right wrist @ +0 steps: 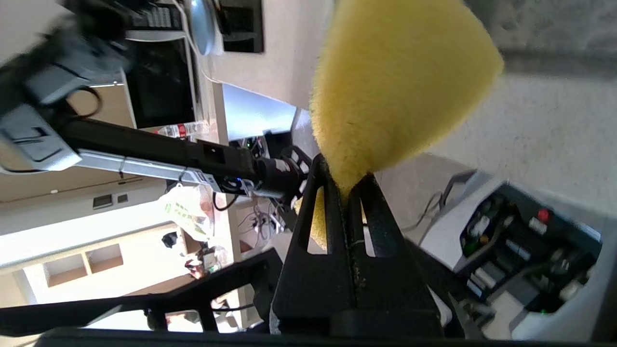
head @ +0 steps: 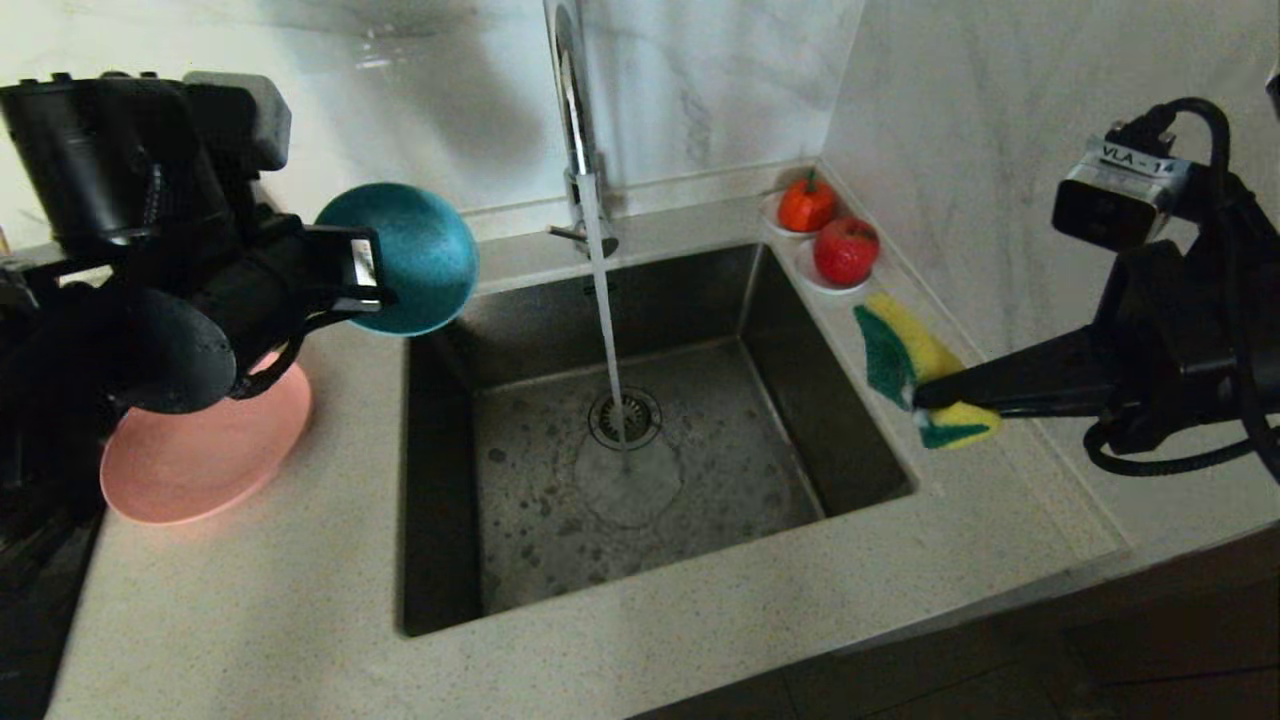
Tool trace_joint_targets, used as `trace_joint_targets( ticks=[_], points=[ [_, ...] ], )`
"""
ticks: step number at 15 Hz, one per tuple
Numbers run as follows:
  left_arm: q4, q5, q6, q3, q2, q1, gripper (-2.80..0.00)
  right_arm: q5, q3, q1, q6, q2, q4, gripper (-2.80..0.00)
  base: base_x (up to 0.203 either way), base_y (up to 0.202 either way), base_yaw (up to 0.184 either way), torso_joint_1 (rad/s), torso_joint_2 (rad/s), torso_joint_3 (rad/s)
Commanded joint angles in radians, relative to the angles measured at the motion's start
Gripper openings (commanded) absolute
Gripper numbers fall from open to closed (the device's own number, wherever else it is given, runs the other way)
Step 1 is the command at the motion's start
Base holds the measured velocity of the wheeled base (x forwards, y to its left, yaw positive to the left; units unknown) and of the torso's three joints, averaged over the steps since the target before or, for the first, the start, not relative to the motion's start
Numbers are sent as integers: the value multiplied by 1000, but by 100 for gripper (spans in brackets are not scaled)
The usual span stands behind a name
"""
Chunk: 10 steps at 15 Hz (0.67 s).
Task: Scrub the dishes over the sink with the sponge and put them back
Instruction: Place the bowl on the table
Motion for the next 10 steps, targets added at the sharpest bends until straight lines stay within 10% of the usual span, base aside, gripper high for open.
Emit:
trace_joint_targets(
  ticks=[1, 5, 10],
  points=[
    [417, 9, -131, -98, -22, 55, -280, 4, 23, -2, 3, -10, 0, -280, 0, 0, 0, 0, 0, 0],
    [955, -158, -426, -312, -63, 239, -280, 5, 53, -8, -12, -6, -6, -280, 0, 0, 0, 0, 0, 0],
    [1083, -287, -530, -374, -93, 492, -280, 6, 103, -26, -32, -7, -44, -280, 0, 0, 0, 0, 0, 0]
  ],
)
